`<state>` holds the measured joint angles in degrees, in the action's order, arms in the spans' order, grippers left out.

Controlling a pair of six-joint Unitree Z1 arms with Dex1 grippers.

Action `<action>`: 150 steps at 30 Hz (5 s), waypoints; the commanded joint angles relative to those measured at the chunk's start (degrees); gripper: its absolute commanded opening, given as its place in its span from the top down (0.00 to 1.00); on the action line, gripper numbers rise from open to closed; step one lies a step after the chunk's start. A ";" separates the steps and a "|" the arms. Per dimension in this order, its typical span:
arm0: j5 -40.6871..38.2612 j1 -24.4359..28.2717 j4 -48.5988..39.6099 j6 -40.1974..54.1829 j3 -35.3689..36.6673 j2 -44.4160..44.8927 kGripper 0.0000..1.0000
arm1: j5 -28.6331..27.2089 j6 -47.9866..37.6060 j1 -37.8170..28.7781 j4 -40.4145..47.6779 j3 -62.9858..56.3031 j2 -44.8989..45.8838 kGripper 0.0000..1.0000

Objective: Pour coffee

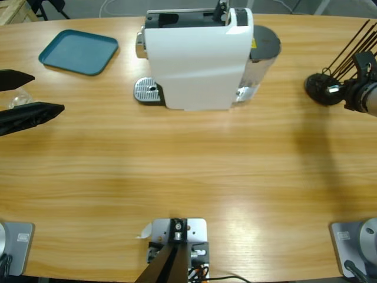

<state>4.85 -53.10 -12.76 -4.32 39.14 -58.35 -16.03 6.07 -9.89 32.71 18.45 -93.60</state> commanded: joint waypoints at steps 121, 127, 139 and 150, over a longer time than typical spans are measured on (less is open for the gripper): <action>-0.37 0.45 1.89 -1.48 -4.60 1.31 0.05 | 4.61 -2.08 -0.30 -4.25 5.61 11.79 1.00; -0.45 0.45 2.19 -1.66 -4.60 0.87 0.05 | 4.69 -2.71 -0.30 -12.29 10.57 18.42 1.00; -0.63 0.45 2.35 -2.19 -4.95 0.87 0.05 | 4.89 -4.21 -0.30 -24.68 16.56 28.28 1.00; -0.79 0.45 2.38 -2.19 -5.04 0.86 0.05 | 10.42 -6.77 -3.01 -34.03 22.08 36.47 1.00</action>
<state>4.83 -53.03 -11.05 -6.10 36.11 -56.47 -11.86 2.11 -9.60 3.73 38.06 -62.86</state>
